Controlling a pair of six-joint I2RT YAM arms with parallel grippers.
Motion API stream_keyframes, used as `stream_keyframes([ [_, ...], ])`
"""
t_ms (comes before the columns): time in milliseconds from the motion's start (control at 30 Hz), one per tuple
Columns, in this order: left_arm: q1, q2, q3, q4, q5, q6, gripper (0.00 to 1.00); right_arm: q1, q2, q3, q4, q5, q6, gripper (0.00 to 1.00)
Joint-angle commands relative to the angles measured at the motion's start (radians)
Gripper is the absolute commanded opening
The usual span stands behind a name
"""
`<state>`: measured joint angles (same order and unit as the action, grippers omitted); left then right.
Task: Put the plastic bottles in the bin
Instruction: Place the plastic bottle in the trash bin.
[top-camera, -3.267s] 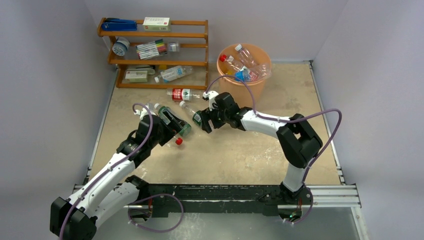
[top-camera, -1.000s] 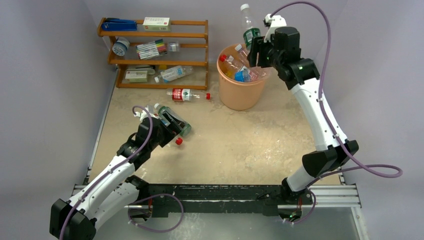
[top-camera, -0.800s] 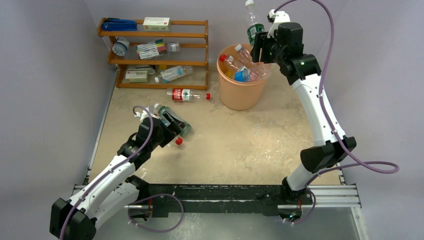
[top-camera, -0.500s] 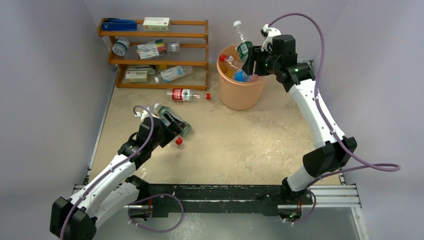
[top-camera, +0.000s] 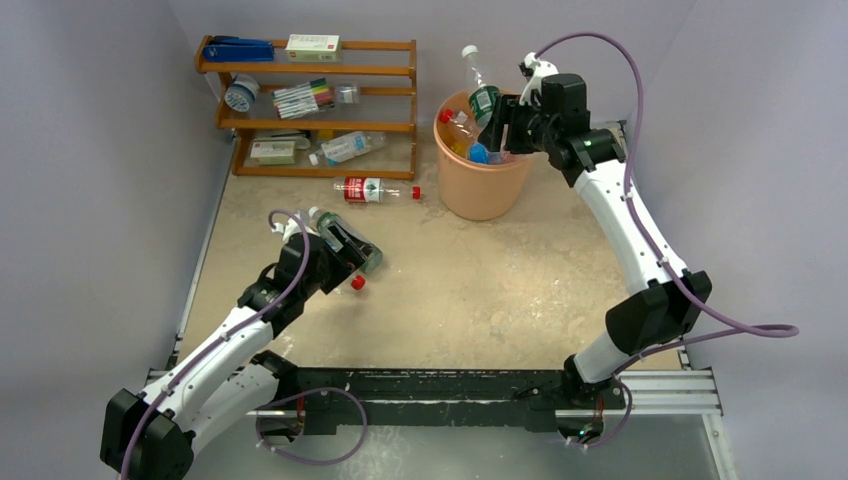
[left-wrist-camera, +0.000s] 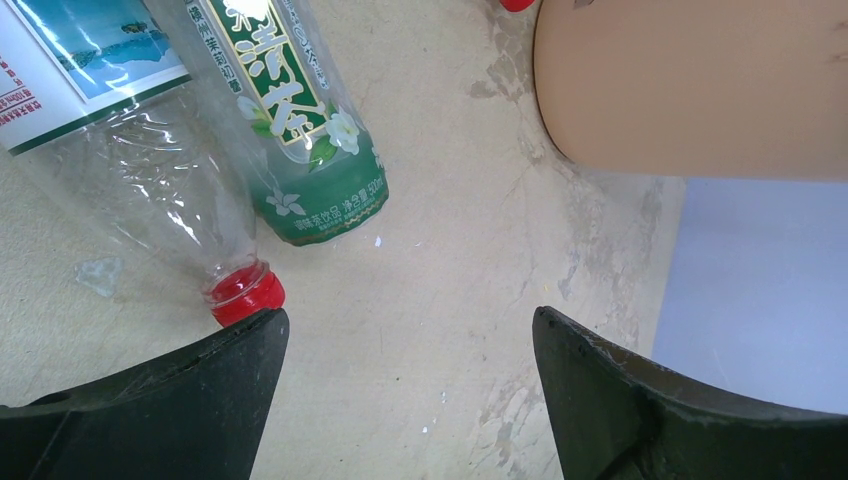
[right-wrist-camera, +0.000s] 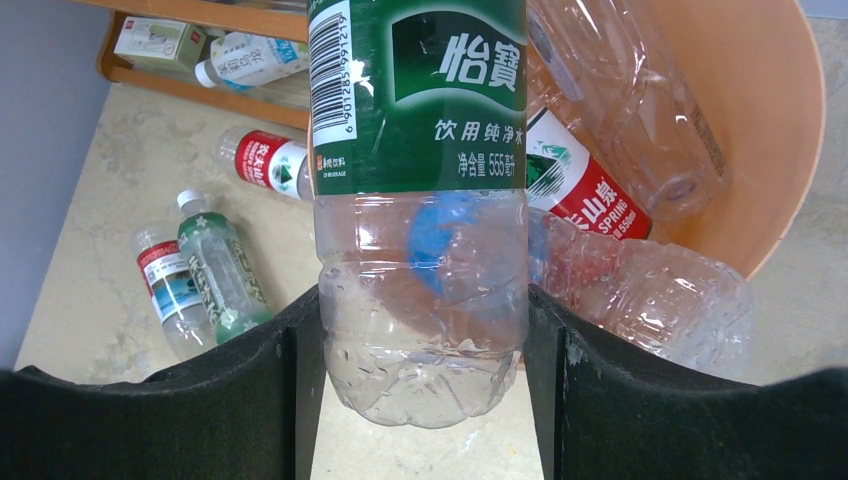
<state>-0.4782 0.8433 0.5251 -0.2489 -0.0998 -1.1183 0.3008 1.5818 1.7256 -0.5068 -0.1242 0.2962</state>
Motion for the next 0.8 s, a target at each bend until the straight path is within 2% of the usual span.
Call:
stream_keyframes([
  [0, -0.002, -0.005, -0.008, 0.051, 0.005, -0.003, 0.92, -0.003, -0.002, -0.015, 0.072, -0.043, 0.039, 0.65],
  [333, -0.003, 0.007, -0.025, 0.081, 0.012, -0.011, 0.92, -0.003, 0.02, -0.092, 0.186, -0.049, 0.129, 0.65],
  [600, -0.002, 0.01, -0.037, 0.092, 0.013, -0.011, 0.92, -0.004, 0.027, -0.107, 0.307, 0.048, 0.257, 0.67],
  [767, -0.002, 0.01, -0.043, 0.094, 0.012, -0.006, 0.92, 0.002, -0.002, -0.226, 0.437, 0.047, 0.398, 0.67],
])
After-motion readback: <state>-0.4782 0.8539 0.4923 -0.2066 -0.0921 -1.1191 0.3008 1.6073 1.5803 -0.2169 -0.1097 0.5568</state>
